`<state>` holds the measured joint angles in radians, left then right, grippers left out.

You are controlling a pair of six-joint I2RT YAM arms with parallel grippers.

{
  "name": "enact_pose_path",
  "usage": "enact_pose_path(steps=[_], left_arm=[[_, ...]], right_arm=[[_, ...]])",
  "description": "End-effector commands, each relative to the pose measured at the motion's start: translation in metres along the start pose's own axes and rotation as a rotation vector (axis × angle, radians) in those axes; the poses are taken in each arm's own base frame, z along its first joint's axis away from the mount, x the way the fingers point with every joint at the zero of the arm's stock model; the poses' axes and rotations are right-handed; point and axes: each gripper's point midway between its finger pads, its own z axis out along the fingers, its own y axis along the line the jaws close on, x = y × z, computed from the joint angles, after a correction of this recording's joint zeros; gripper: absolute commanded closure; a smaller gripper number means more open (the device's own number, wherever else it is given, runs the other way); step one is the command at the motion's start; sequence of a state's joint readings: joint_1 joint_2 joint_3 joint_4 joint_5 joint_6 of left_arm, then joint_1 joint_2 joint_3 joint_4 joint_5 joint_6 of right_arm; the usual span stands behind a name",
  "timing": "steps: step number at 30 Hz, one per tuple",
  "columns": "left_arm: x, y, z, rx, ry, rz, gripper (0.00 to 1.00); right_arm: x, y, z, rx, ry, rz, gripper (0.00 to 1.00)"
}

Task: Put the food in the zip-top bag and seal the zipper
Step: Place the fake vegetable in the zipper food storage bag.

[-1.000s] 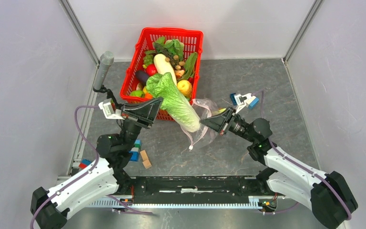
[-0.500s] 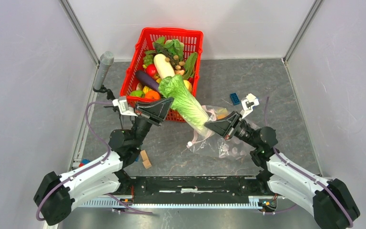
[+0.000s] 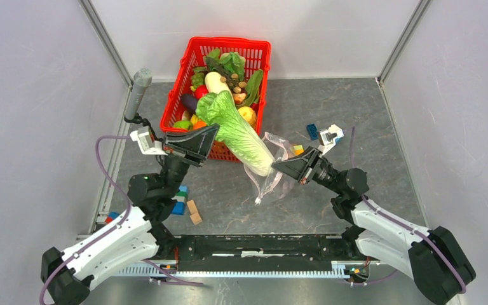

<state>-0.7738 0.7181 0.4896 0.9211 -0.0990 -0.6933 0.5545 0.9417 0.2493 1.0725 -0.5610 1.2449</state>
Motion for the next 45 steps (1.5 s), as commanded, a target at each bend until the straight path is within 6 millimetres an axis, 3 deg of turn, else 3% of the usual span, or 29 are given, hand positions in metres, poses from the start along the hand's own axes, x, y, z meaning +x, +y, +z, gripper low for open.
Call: enact_pose_path(steps=[1, 14, 19, 24, 28, 36, 40, 45], left_arm=[[-0.025, -0.023, 0.011, 0.041, -0.025, 0.053, 0.98], [0.009, 0.008, 0.005, -0.049, 0.078, 0.064, 0.98], [0.02, 0.016, 0.005, -0.063, 0.097, 0.071, 0.98], [0.021, 0.019, 0.008, -0.061, 0.086, 0.073, 0.98], [0.026, 0.016, 0.012, -0.035, 0.081, 0.045, 0.98], [0.048, 0.022, 0.013, -0.015, 0.117, 0.011, 0.98], [0.064, 0.036, 0.002, -0.055, 0.154, 0.019, 0.98], [0.068, 0.047, -0.007, -0.092, 0.163, 0.061, 0.98]], right_arm=[[-0.013, 0.05, -0.003, -0.213, -0.054, 0.047, 1.0], [0.002, 0.02, -0.012, -0.194, -0.082, 0.195, 1.0], [0.007, -0.009, -0.02, -0.079, -0.101, 0.199, 1.0], [0.006, -0.03, -0.018, 0.05, -0.087, 0.095, 1.0], [0.005, -0.064, -0.024, 0.256, -0.071, 0.001, 1.0], [0.007, -0.067, -0.041, 0.269, -0.088, 0.016, 1.0], [-0.001, -0.056, -0.042, 0.217, -0.114, 0.025, 1.0], [-0.016, -0.033, -0.035, 0.15, -0.141, -0.005, 1.0]])
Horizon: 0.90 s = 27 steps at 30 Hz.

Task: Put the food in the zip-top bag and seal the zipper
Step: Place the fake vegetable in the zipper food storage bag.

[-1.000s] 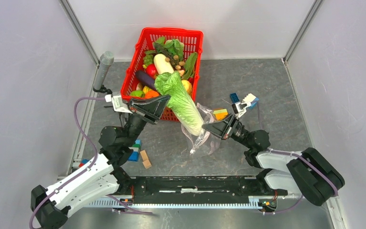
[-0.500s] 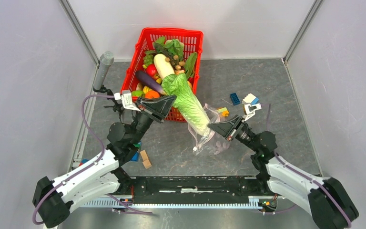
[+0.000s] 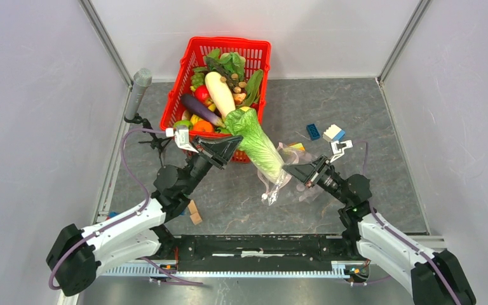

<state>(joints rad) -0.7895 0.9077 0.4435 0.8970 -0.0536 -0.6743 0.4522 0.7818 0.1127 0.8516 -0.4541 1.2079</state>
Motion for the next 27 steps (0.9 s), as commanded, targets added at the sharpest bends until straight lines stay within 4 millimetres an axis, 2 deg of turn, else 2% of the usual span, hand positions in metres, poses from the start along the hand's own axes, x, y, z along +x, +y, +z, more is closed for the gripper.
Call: enact_pose_path(steps=[1, 5, 8, 12, 15, 18, 20, 22, 24, 27], left_arm=[[-0.02, -0.008, -0.002, 0.015, -0.081, 0.041, 0.98], [-0.021, -0.007, 0.0, 0.014, -0.094, 0.041, 0.98], [-0.022, -0.014, 0.003, 0.049, -0.109, -0.013, 0.98], [-0.037, -0.039, 0.004, 0.144, -0.155, -0.109, 0.98], [-0.042, -0.044, 0.003, 0.156, -0.165, -0.133, 0.98], [-0.056, -0.058, -0.005, 0.231, -0.218, -0.22, 0.98], [-0.058, -0.063, -0.004, 0.247, -0.218, -0.243, 0.98], [-0.056, -0.056, -0.003, 0.212, -0.216, -0.243, 0.98], [-0.055, -0.037, -0.006, 0.128, -0.241, -0.268, 0.98], [-0.059, -0.021, -0.014, 0.063, -0.293, -0.306, 0.98]], right_arm=[[-0.014, 0.035, 0.0, -0.121, -0.032, -0.028, 1.0], [-0.017, 0.056, -0.004, -0.21, -0.043, 0.018, 1.0], [-0.02, 0.072, -0.009, -0.29, -0.052, 0.037, 1.0], [-0.02, 0.077, -0.007, -0.308, -0.042, 0.021, 1.0], [-0.021, 0.08, -0.005, -0.314, -0.039, 0.001, 1.0], [-0.023, 0.084, -0.003, -0.321, -0.034, -0.031, 1.0], [-0.024, 0.094, -0.006, -0.364, -0.037, -0.053, 1.0], [-0.024, 0.105, -0.009, -0.413, -0.034, -0.064, 1.0], [-0.024, 0.115, -0.012, -0.461, -0.033, -0.081, 1.0], [-0.022, 0.121, -0.015, -0.492, -0.017, -0.097, 1.0]])
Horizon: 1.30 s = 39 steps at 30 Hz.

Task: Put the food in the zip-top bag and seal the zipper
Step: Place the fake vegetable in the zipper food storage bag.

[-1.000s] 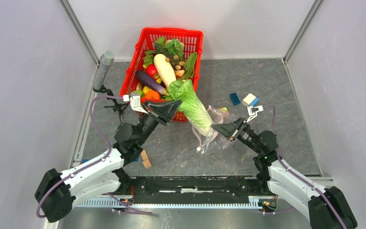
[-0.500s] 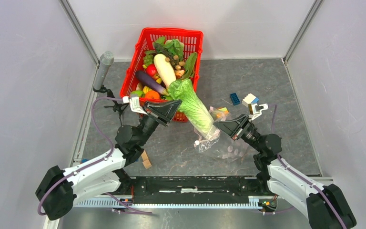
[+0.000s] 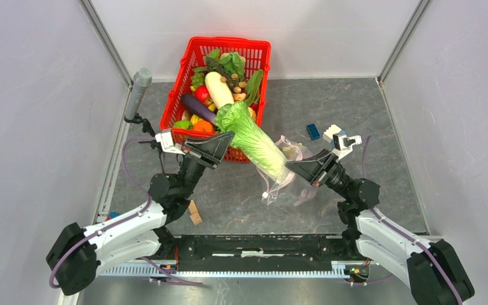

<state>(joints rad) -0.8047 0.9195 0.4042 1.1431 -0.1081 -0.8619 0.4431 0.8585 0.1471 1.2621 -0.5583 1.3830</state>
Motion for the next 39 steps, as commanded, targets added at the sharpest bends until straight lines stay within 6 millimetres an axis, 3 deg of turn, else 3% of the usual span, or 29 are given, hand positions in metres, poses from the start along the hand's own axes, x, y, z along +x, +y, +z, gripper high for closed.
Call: enact_pose_path(steps=[1, 10, 15, 17, 23, 28, 30, 34, 36, 39], left_arm=[[-0.026, 0.006, -0.008, -0.056, -0.132, -0.091, 0.98], [-0.004, 0.005, -0.008, -0.052, -0.046, -0.15, 0.98], [-0.019, -0.014, -0.002, -0.007, -0.097, -0.137, 0.98], [-0.013, -0.014, 0.003, -0.028, -0.054, -0.133, 0.98], [0.033, -0.001, 0.003, -0.069, 0.059, -0.13, 0.98], [0.053, -0.012, 0.003, -0.018, 0.097, -0.159, 0.98], [0.059, -0.011, 0.005, -0.022, 0.132, -0.108, 0.98], [0.089, 0.006, 0.0, -0.099, 0.305, 0.002, 0.97], [0.092, 0.009, -0.005, -0.095, 0.323, 0.021, 0.9], [0.088, 0.008, -0.01, -0.078, 0.325, 0.086, 0.88]], right_arm=[[-0.005, 0.042, 0.003, -0.171, 0.011, -0.089, 1.0], [-0.01, 0.042, 0.011, -0.161, 0.014, -0.121, 1.0], [-0.011, -0.006, 0.018, 0.064, 0.037, -0.177, 1.0], [-0.014, -0.013, 0.019, 0.127, 0.04, -0.218, 1.0], [-0.021, 0.023, 0.029, -0.021, 0.017, -0.208, 1.0], [-0.021, 0.026, 0.033, -0.054, 0.022, -0.208, 1.0], [-0.022, 0.035, 0.034, -0.086, 0.021, -0.23, 1.0], [-0.028, 0.053, 0.037, -0.12, 0.02, -0.277, 1.0], [-0.03, 0.057, 0.039, -0.117, 0.017, -0.291, 1.0], [-0.033, 0.064, 0.039, -0.128, 0.007, -0.301, 1.0]])
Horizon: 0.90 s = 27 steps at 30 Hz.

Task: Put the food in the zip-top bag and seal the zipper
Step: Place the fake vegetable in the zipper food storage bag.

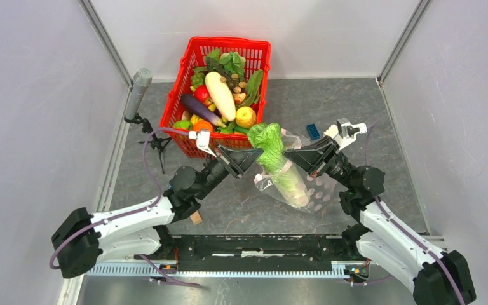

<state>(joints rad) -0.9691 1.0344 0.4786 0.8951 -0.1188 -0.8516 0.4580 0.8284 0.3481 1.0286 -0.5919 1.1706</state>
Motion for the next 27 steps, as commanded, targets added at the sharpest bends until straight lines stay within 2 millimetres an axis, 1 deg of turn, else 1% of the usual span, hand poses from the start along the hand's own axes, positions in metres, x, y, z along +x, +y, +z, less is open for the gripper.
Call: enact_pose_path(steps=[1, 3, 5, 7, 9, 10, 11, 13, 14, 16, 18, 20, 22, 23, 24, 25, 27], left_arm=[[-0.003, -0.011, -0.006, 0.04, 0.036, 0.159, 0.85], [0.002, -0.008, -0.011, 0.028, 0.083, 0.229, 0.75], [0.001, -0.009, -0.018, 0.033, 0.102, 0.28, 0.65], [-0.002, -0.013, -0.025, 0.053, 0.116, 0.347, 0.57], [0.001, -0.025, -0.032, 0.114, 0.174, 0.437, 0.49], [0.003, -0.028, -0.034, 0.123, 0.214, 0.474, 0.45], [0.005, -0.029, -0.036, 0.131, 0.247, 0.495, 0.41], [0.006, -0.027, -0.041, 0.118, 0.277, 0.515, 0.31], [0.003, -0.027, -0.043, 0.111, 0.269, 0.514, 0.28], [-0.009, -0.03, -0.046, 0.097, 0.222, 0.526, 0.23], [-0.028, -0.04, -0.048, 0.096, 0.165, 0.552, 0.15], [-0.042, -0.053, -0.048, 0.107, 0.138, 0.585, 0.12], [-0.048, -0.059, -0.046, 0.106, 0.153, 0.618, 0.07], [-0.046, -0.06, -0.044, 0.109, 0.184, 0.64, 0.04], [-0.039, -0.058, -0.043, 0.112, 0.236, 0.657, 0.0], [-0.035, -0.061, -0.042, 0.124, 0.274, 0.672, 0.0], [-0.018, -0.059, -0.042, 0.144, 0.399, 0.686, 0.0]], right_arm=[[-0.023, 0.039, 0.008, -0.108, -0.045, -0.1, 1.0], [-0.024, 0.04, 0.008, -0.111, -0.043, -0.108, 1.0], [-0.023, 0.044, 0.009, -0.121, -0.023, -0.127, 1.0], [-0.022, 0.048, 0.01, -0.128, 0.005, -0.168, 1.0], [-0.02, 0.048, 0.011, -0.115, 0.038, -0.232, 1.0], [-0.019, 0.043, 0.012, -0.084, 0.061, -0.253, 1.0], [-0.02, 0.041, 0.013, -0.064, 0.078, -0.284, 1.0], [-0.019, 0.047, 0.013, -0.081, 0.111, -0.328, 1.0], [-0.017, 0.05, 0.012, -0.092, 0.124, -0.337, 1.0], [-0.014, 0.047, 0.011, -0.073, 0.15, -0.346, 1.0], [-0.01, 0.037, 0.008, -0.031, 0.174, -0.355, 1.0], [-0.003, 0.028, 0.003, -0.006, 0.195, -0.356, 1.0], [0.002, 0.024, -0.001, 0.001, 0.211, -0.359, 1.0], [0.004, 0.024, -0.003, -0.002, 0.216, -0.36, 1.0], [0.006, 0.023, -0.004, -0.003, 0.221, -0.361, 1.0], [0.007, 0.023, -0.005, 0.001, 0.226, -0.364, 1.0], [0.009, 0.02, -0.006, 0.011, 0.242, -0.373, 1.0]])
